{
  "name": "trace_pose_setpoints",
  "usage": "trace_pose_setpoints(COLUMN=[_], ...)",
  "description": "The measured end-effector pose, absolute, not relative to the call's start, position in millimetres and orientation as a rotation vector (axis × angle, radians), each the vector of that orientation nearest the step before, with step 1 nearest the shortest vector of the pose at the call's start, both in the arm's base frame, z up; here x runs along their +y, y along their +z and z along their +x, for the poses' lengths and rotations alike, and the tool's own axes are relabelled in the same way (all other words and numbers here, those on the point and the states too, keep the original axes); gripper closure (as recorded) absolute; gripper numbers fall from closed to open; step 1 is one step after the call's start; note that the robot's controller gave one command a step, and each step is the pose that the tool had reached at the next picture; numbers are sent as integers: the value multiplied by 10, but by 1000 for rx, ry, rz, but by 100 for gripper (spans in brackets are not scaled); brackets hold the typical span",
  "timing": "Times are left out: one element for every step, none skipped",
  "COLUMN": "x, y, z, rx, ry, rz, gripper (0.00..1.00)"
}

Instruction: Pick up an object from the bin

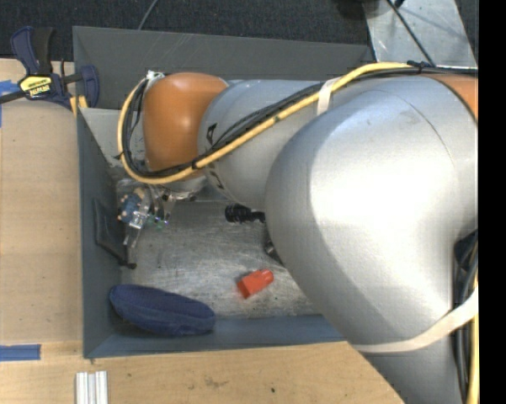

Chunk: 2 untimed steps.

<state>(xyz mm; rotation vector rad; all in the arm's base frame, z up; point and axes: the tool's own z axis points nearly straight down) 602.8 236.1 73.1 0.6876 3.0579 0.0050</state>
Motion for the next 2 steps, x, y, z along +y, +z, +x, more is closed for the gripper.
trace_pose_setpoints(x=[2362,2141], y=[749,2282], z=[6046,5987], rx=[3052,3095], ry=[9,6], rz=[689,472], gripper=[100,100])
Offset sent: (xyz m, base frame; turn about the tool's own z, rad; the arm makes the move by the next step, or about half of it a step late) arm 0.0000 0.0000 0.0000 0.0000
